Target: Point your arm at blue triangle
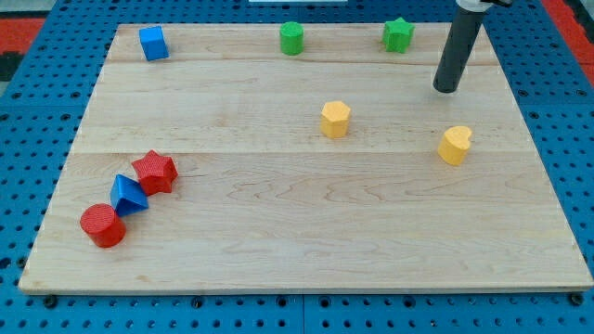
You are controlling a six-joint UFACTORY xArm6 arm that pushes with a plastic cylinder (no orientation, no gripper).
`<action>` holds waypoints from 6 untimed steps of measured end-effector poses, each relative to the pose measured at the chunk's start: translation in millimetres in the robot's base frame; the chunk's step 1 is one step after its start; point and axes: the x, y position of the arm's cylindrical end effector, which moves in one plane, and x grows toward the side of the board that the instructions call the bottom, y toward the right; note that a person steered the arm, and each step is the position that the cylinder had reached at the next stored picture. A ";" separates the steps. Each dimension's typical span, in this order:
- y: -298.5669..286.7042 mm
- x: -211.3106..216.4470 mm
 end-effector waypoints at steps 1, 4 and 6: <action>1.6 0.0; 1.7 0.0; -42.1 45.4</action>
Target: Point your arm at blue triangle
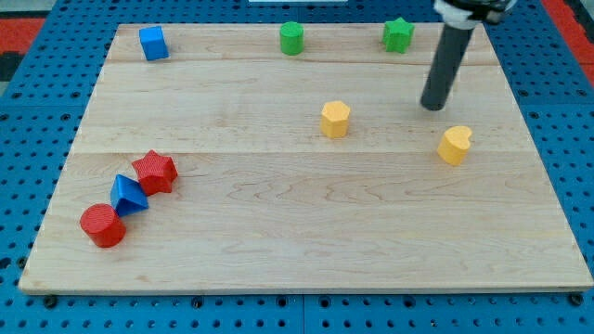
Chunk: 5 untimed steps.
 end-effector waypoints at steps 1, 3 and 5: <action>-30.1 47.1; -231.4 168.5; -339.9 154.2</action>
